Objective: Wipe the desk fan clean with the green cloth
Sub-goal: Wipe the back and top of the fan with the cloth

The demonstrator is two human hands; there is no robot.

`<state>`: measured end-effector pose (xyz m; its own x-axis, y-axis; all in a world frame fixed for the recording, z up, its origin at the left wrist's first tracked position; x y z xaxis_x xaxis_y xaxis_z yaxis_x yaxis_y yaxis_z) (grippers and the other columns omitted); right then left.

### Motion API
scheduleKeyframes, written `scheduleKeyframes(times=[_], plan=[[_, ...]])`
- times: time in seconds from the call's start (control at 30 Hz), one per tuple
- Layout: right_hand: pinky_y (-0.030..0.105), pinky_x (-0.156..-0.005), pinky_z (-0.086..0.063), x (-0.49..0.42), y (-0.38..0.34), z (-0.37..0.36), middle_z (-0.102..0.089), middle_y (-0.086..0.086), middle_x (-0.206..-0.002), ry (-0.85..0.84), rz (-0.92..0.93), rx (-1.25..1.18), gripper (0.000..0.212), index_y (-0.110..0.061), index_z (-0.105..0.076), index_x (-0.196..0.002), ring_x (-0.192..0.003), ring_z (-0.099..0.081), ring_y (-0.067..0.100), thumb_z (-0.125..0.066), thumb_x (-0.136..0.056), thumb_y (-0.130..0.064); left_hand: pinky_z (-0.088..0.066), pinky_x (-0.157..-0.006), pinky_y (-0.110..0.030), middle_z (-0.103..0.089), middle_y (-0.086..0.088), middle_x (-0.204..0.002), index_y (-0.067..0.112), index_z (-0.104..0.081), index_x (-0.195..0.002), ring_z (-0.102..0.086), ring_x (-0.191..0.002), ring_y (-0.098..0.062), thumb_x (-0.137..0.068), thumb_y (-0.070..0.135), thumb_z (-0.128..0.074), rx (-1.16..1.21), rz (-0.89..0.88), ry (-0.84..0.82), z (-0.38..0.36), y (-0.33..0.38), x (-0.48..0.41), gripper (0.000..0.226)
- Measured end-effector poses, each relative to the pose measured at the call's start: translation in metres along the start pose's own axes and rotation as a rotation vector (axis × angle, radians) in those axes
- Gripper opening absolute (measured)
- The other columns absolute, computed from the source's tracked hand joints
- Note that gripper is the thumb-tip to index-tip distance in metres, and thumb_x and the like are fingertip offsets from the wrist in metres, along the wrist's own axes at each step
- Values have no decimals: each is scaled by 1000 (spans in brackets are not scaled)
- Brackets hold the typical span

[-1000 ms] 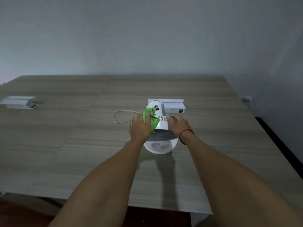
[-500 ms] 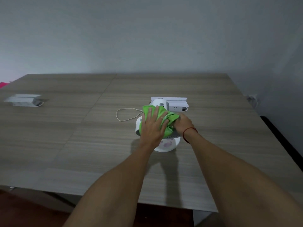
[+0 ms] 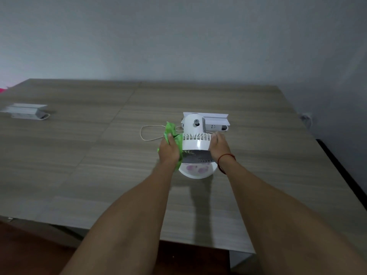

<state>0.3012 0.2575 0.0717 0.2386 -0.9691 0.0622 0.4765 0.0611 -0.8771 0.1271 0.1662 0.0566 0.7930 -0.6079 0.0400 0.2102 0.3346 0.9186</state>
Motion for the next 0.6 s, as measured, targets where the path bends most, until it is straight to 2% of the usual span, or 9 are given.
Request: scheduleKeyframes(times=[0.1,0.2,0.27,0.3,0.37,0.47,0.53,0.6], plan=[[40,-108,-35,-4,0,0,-44,21,-135,9,-9,5,37,1,-49,-121,-124,-45,33,-25,-101,-19,-26,-118,-42,-42,-17,-150,7,-47,-141,-30,-145,-33,-103,33,-30,-95,-298,-43,-6,21,14,49],[44,-112,-32,-9,-1,-4,-41,20,-143,-17,-38,39,50,-3,-49,-126,-130,-41,34,-27,-97,-37,-16,-122,-43,-26,-9,-160,17,-41,-145,-13,-152,-24,-102,34,-32,-248,-573,-136,-14,40,27,47],[48,-111,-35,-11,0,-8,-41,15,-145,-2,-61,57,65,-11,-52,-122,-132,-42,33,-29,-86,-59,-15,-121,-40,-23,-9,-161,18,-40,-146,-11,-152,-23,-102,33,-33,-283,-638,-161,-15,43,27,47],[49,-109,-37,-11,0,-10,-42,12,-145,14,-57,56,72,-14,-51,-120,-132,-43,33,-30,-79,-68,-16,-121,-40,-23,-11,-161,17,-41,-146,-13,-151,-24,-102,33,-32,-272,-629,-141,-12,44,26,47],[51,-109,-36,-5,-2,-12,-37,6,-150,40,-52,74,88,-19,-43,-133,-136,-39,31,-28,-70,-79,-23,-120,-43,-36,-19,-152,9,-47,-140,-28,-145,-31,-100,33,-32,-200,-544,-84,-4,39,16,48],[51,-115,-27,2,-5,-13,-21,3,-159,46,-29,139,88,-23,-24,-148,-146,-22,29,-28,-79,-76,-38,-105,-47,-60,-19,-121,3,-58,-120,-52,-118,-35,-92,48,-26,-69,-359,-68,-5,23,-8,62],[51,-115,-28,-1,-2,-13,-24,4,-157,66,-14,160,89,-23,-24,-148,-145,-23,28,-30,-77,-77,-41,-105,-45,-63,-16,-121,7,-59,-122,-55,-119,-33,-89,55,-23,8,-206,-92,-5,18,-19,68],[51,-111,-34,-4,-1,-12,-32,5,-152,92,-23,158,94,-24,-31,-143,-141,-31,29,-30,-70,-83,-40,-107,-38,-60,-18,-130,8,-55,-130,-53,-124,-32,-98,46,-25,73,-57,-106,-6,11,-25,58]])
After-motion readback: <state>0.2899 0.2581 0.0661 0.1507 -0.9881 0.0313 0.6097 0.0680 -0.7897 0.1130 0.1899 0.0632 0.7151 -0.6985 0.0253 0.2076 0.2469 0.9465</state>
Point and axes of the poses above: each hand's wrist, its own x-axis away from the middle knuckle, its own z-axis out of the back of the hand, y = z × x, the point moved 7 cm from there along -x, towards the middle knuckle
